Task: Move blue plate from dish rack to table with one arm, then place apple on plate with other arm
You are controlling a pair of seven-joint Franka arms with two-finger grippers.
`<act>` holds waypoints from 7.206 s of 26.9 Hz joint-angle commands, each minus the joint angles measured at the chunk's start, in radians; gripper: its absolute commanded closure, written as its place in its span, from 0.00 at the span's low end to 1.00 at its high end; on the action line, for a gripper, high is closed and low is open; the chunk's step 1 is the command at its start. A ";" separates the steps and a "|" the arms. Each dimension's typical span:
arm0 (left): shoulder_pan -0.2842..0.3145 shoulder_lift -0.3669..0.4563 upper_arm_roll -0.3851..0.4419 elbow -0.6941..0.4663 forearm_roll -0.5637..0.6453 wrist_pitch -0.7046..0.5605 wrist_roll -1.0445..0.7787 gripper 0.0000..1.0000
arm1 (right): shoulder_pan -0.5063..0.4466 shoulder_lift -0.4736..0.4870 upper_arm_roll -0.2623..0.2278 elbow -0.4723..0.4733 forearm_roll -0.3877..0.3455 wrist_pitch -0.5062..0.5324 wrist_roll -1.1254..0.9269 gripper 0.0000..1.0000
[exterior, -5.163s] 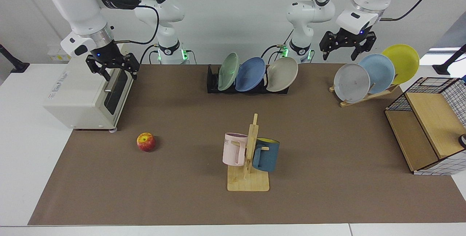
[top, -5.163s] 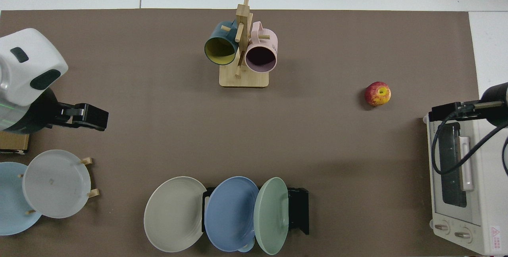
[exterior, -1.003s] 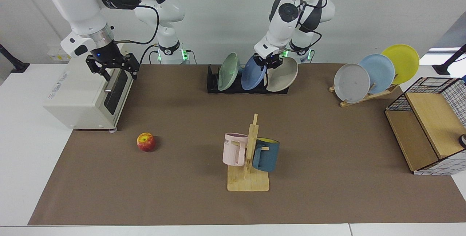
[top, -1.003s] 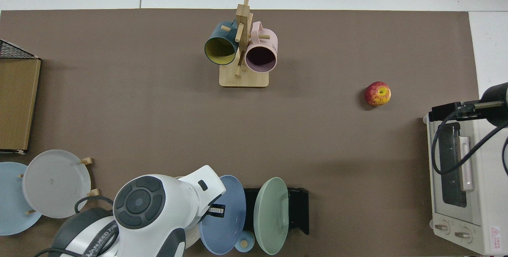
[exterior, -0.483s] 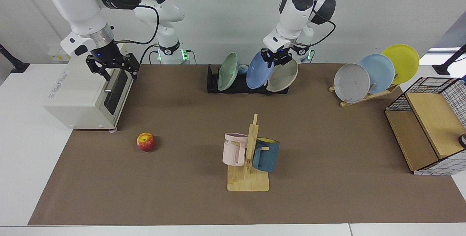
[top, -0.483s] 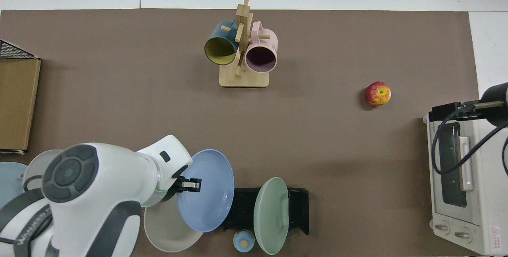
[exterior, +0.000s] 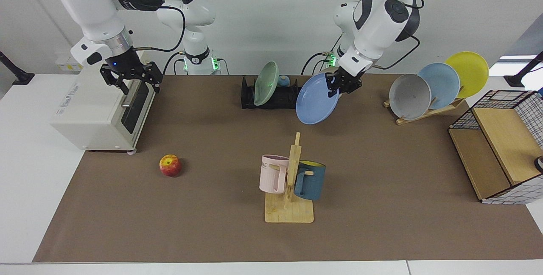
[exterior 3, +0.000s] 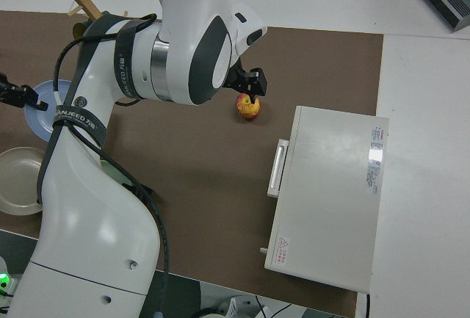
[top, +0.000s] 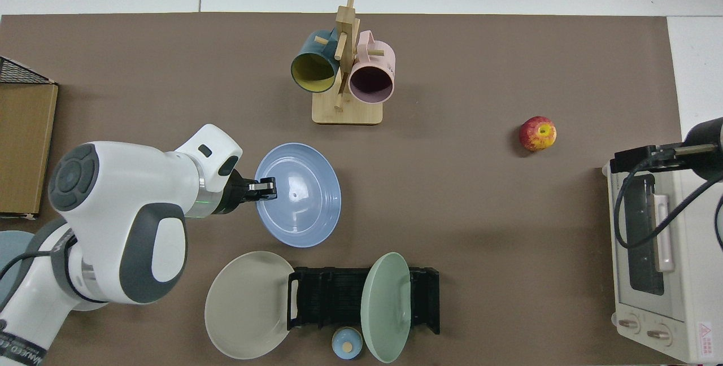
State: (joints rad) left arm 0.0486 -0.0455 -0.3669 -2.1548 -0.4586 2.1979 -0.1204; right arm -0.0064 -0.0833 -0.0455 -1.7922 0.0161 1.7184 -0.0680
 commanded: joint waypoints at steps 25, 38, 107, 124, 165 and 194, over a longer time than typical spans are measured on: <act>-0.021 0.260 -0.129 0.018 -0.233 0.295 0.222 0.77 | 0.013 0.375 0.006 -0.081 0.008 0.527 0.031 0.00; -0.021 0.199 -0.115 0.021 -0.155 0.203 0.163 0.58 | 0.022 0.431 0.007 -0.081 0.070 0.578 0.019 0.00; -0.021 0.039 0.171 0.679 0.492 -0.739 0.094 0.00 | 0.519 0.273 0.012 -0.016 0.113 0.389 0.686 1.00; -0.006 0.032 0.175 0.681 0.497 -0.744 0.094 0.00 | 0.666 0.422 0.012 -0.081 0.120 0.621 0.689 1.00; -0.007 0.032 0.174 0.681 0.497 -0.745 0.094 0.00 | 0.652 0.419 0.010 -0.130 0.130 0.665 0.663 0.00; -0.007 0.032 0.174 0.682 0.497 -0.744 0.094 0.00 | 0.103 0.097 -0.005 0.002 0.107 0.121 -0.088 0.00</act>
State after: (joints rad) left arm 0.0402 -0.0066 -0.1935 -1.4796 0.0394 1.4734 -0.0189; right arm 0.1789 0.0774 -0.0664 -1.7817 0.1166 1.9267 -0.0440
